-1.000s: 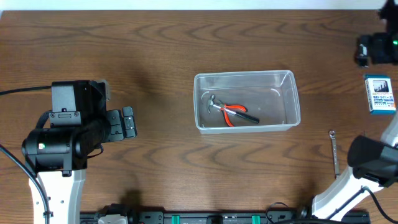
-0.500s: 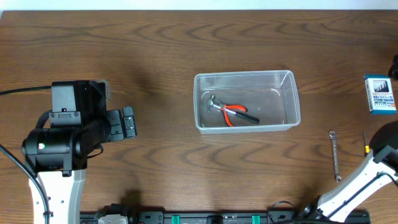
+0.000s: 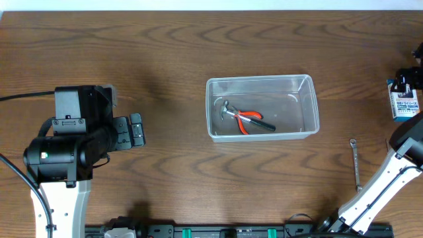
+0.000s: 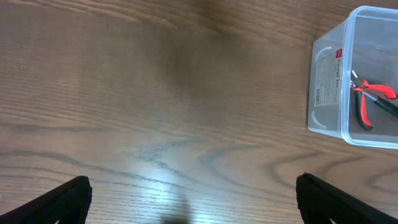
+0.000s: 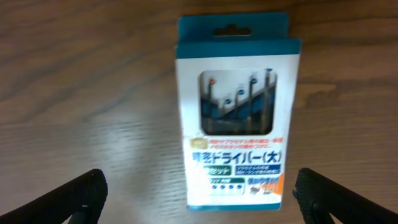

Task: Pack container
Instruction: 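Move the right gripper right toward the blue screwdriver set box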

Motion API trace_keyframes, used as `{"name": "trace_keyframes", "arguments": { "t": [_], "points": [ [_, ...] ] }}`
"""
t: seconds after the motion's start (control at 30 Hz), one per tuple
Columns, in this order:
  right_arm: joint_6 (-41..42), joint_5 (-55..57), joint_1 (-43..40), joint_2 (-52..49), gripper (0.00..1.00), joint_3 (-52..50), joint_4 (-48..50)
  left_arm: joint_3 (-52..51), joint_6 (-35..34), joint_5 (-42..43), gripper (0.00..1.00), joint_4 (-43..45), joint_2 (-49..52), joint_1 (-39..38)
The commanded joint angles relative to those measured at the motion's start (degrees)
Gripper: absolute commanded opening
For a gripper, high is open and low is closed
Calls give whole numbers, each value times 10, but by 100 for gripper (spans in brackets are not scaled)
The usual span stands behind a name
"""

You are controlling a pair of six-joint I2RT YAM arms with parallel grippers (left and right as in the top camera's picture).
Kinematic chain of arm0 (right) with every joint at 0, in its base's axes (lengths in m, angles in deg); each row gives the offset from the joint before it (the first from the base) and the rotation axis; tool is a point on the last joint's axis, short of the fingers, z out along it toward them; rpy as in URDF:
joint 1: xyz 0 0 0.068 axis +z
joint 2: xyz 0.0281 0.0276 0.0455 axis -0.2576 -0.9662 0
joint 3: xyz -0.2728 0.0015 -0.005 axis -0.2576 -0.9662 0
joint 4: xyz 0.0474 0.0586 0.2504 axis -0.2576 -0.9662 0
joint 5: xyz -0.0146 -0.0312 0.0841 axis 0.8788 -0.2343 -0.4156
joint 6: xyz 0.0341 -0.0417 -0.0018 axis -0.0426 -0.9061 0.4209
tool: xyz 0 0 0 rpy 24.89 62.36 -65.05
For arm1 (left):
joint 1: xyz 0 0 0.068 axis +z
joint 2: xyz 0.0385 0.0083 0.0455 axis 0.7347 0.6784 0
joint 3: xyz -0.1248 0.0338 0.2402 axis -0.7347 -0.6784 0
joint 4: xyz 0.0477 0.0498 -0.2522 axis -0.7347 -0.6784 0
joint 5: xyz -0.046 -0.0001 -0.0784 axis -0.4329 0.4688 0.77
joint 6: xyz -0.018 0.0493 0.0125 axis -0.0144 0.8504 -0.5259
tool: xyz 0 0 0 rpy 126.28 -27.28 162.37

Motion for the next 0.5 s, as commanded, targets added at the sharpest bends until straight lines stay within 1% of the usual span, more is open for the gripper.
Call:
{"name": "trace_keyframes", "arguments": {
  "t": [0.0, 0.13, 0.47],
  "points": [
    [21, 34, -3, -9, 99, 0, 7, 8, -5, -9, 98, 0, -1, 3],
    [24, 28, -7, -15, 99, 0, 13, 8, -5, -9, 98, 0, -1, 3],
    [-21, 27, -9, -43, 99, 0, 14, 8, -5, -9, 98, 0, -1, 3]
  ]
}}
